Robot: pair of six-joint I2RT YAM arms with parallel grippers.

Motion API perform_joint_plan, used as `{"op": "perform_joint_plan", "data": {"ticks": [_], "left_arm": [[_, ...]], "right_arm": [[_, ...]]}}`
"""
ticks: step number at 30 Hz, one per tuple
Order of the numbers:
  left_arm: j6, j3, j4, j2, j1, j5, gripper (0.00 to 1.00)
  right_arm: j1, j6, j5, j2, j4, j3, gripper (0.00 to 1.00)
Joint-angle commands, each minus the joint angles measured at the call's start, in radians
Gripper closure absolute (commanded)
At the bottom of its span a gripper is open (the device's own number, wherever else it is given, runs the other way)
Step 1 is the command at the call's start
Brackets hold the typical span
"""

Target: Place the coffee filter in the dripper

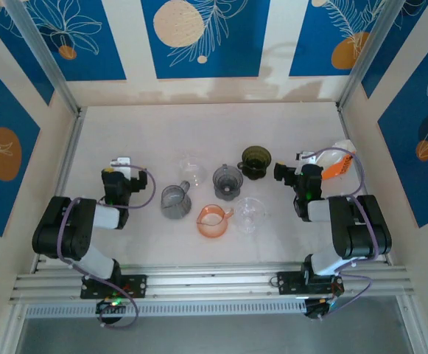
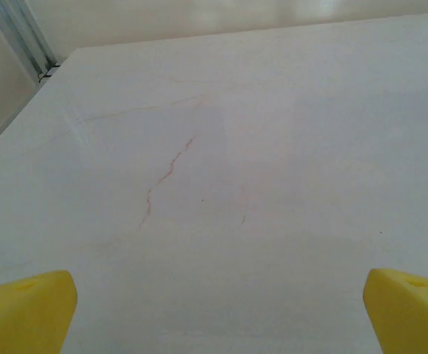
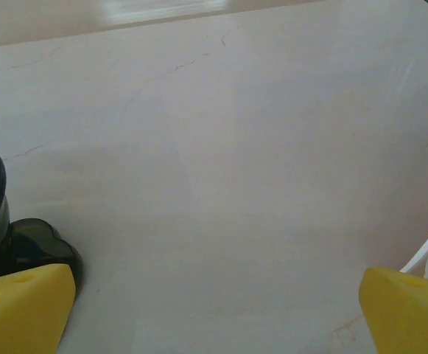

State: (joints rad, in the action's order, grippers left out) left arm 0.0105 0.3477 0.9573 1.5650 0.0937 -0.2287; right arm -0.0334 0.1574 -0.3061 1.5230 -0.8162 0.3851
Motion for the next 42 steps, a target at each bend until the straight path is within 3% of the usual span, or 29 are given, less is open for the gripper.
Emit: {"op": "perform_joint_plan", "data": {"ticks": [1,42], "left_arm": [[0.016,0.009,0.015,0.000,0.000,0.019,0.00],[0.013,0.011,0.010,-0.002,-0.002,0.023,0.00]], "right_arm": [[-0.004,-0.018,0.000,-0.001,-0.035,0.008,0.01],[0.014,-0.010,0.039,-0.004,-0.023,0.011,0.01]]}}
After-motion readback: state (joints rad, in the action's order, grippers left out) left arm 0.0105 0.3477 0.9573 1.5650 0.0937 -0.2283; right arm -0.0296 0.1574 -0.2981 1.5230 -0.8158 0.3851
